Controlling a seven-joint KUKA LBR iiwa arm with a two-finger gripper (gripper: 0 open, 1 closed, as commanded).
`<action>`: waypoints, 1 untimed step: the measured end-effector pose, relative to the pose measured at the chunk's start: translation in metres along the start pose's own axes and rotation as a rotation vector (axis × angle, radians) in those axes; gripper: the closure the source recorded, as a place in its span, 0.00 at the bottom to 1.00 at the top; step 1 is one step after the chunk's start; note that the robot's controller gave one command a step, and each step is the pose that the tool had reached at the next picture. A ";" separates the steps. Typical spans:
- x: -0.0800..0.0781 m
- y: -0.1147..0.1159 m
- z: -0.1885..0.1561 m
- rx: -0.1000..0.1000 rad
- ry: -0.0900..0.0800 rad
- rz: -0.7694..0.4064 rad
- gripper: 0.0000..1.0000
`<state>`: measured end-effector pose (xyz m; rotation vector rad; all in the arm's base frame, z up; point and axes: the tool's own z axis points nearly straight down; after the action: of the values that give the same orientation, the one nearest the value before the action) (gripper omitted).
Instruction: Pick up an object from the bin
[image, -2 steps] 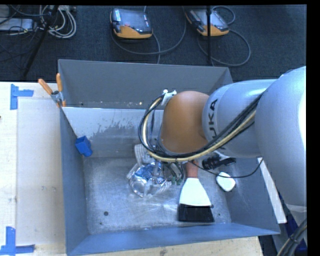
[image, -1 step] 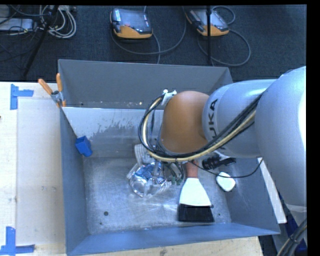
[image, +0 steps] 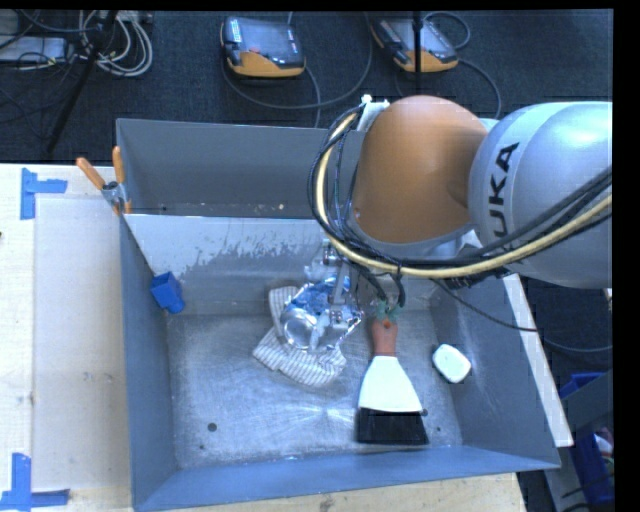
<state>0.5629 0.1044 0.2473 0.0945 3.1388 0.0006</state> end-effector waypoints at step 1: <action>0.000 0.000 0.000 0.000 0.001 0.001 1.00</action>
Offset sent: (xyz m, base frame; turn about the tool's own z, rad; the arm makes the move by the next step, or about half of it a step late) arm 0.0088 0.0076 -0.0621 -0.0318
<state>0.5627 0.1043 0.2469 0.0954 3.1397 0.0006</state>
